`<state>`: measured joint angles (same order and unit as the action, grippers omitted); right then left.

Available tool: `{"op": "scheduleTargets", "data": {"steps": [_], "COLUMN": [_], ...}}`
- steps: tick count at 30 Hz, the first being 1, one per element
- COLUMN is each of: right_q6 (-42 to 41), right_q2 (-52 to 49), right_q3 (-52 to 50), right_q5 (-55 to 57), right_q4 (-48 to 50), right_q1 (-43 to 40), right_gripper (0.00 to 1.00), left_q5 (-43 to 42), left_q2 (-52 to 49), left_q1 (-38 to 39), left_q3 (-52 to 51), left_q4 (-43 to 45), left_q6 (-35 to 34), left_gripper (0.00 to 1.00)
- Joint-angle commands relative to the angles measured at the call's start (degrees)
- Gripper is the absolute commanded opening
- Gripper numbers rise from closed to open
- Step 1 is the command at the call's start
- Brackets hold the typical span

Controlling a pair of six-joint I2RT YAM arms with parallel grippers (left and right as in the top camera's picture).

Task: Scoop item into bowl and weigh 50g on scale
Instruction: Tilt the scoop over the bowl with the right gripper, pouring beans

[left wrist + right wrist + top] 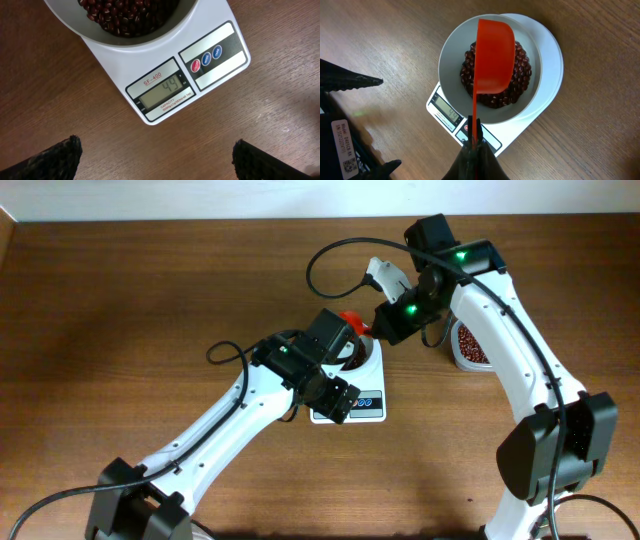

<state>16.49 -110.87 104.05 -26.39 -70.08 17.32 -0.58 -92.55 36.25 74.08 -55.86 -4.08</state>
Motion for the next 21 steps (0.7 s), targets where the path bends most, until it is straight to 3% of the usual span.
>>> {"op": "scheduleTargets", "data": {"steps": [1, 16, 18, 21], "right_q6": [-0.5, -2.21, 3.23, -3.43], "right_q2": [0.79, 0.79, 0.81, 0.81], "right_q3": [1.4, 1.4, 1.4, 1.4], "right_q5": [0.07, -0.11, -1.09, 6.01], "right_q4": [0.28, 0.94, -0.79, 0.9], "right_q1": [0.57, 0.59, 1.11, 1.46], "right_gripper": [0.04, 0.04, 0.04, 0.04], "left_q5": [0.39, 0.39, 0.39, 0.39], "left_q2": [-0.5, -0.5, -0.5, -0.5], "left_q1": [0.02, 0.02, 0.02, 0.02], "left_q3": [-0.24, -0.24, -0.24, -0.24], "left_q4": [0.11, 0.11, 0.11, 0.11], "left_q6": [0.52, 0.52, 0.52, 0.52], "left_gripper": [0.99, 0.99, 0.99, 0.99]}}
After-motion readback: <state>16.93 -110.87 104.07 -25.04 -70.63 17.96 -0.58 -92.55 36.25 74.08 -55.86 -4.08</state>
